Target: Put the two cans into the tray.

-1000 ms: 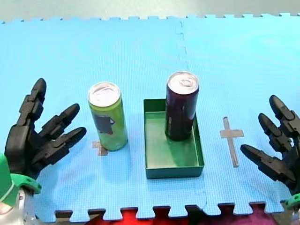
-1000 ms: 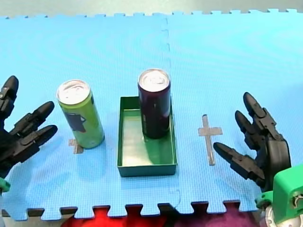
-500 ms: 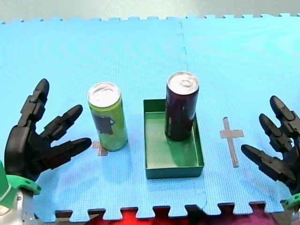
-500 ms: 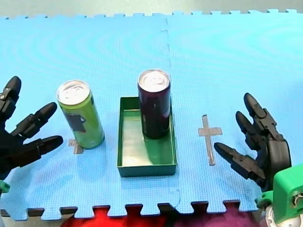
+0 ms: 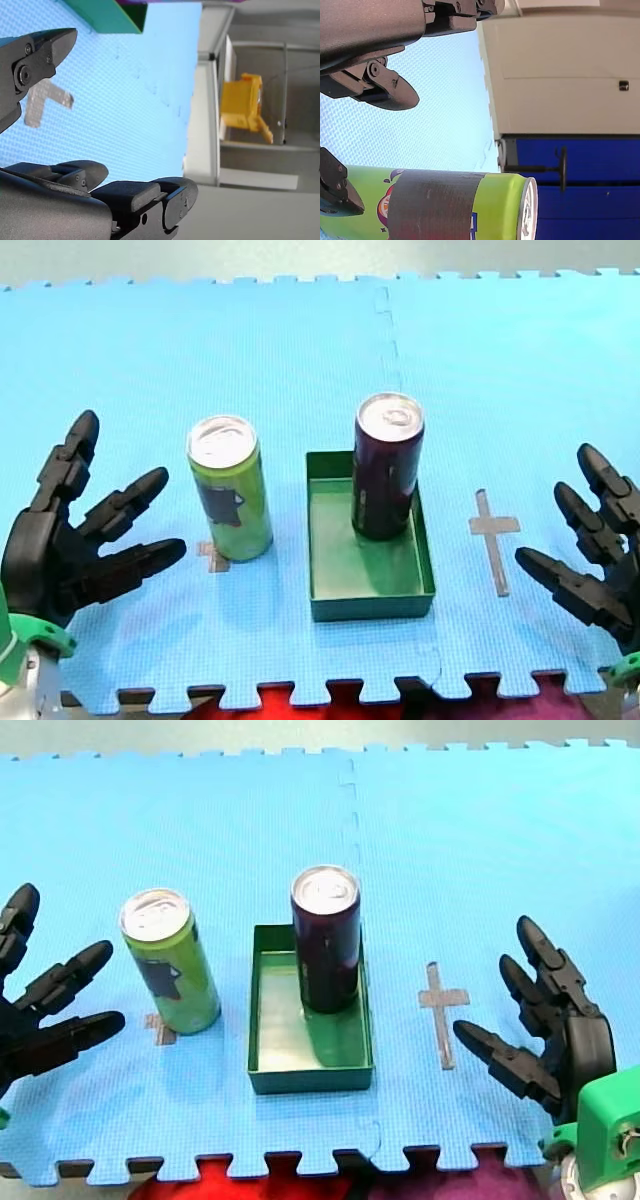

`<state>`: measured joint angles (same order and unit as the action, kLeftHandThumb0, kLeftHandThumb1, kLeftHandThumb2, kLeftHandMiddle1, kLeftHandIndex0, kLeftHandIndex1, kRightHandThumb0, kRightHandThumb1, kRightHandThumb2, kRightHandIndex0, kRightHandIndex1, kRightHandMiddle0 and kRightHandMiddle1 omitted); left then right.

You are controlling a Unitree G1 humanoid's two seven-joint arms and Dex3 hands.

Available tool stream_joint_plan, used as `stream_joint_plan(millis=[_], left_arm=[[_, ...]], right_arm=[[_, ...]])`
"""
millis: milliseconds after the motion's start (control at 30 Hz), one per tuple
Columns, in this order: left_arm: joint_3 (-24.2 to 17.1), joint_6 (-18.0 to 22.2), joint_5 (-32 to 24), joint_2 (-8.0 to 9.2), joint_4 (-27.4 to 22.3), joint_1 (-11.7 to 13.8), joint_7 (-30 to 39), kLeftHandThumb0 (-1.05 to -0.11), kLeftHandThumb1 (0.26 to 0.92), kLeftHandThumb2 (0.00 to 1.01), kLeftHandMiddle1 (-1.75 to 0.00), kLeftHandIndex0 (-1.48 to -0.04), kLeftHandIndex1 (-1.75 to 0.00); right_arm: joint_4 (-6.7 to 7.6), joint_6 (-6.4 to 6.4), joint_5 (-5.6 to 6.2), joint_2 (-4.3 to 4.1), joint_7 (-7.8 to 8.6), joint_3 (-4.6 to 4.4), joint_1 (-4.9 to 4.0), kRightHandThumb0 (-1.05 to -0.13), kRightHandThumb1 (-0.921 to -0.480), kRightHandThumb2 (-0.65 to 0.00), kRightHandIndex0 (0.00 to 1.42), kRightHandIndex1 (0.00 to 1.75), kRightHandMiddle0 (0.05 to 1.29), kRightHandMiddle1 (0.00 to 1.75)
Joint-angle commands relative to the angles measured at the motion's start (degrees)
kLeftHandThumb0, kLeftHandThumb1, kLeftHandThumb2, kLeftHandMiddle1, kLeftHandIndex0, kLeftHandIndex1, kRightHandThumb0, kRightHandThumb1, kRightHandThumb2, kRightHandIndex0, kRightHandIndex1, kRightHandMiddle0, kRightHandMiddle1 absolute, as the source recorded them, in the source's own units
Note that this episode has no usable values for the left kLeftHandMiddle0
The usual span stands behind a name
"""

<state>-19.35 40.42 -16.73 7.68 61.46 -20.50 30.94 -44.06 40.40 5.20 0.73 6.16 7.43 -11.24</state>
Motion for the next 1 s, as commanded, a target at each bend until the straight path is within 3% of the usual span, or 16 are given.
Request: stream_joint_plan(millis=[0,367,600,967], left_arm=[[0.05,0.29,0.16,0.30,0.38,-0.31,-0.24,-0.127,0.715,0.01,0.00,-0.10,0.00],[0.41,2.49,1.56,0.71,2.32,-0.87,-1.58,-0.137,0.712,0.00,0.00,-0.10,0.00],[1.30,3.17,3.12,1.01,2.50,-0.68,-2.20,-0.265,0.694,0.00,0.00,-0.11,0.00],[2.68,0.70,4.22,1.24,0.17,0.04,-3.55,-0.333,0.674,0.00,0.00,-0.12,0.00]], right_arm=[[0.07,0.31,0.00,-0.22,-0.14,0.10,-0.17,-0.785,-0.709,0.000,0.41,0.00,0.34,0.00],[-0.30,0.35,-0.14,-0.33,-0.12,0.03,-0.25,-0.793,-0.714,-0.001,0.41,0.00,0.34,0.00],[-0.25,0.36,-0.18,-0.38,-0.08,-0.04,-0.23,-0.801,-0.718,-0.002,0.40,0.00,0.34,0.00],[-0.10,0.06,-0.21,-0.54,-0.13,-0.05,-0.26,-0.808,-0.723,-0.001,0.40,0.00,0.33,0.00]])
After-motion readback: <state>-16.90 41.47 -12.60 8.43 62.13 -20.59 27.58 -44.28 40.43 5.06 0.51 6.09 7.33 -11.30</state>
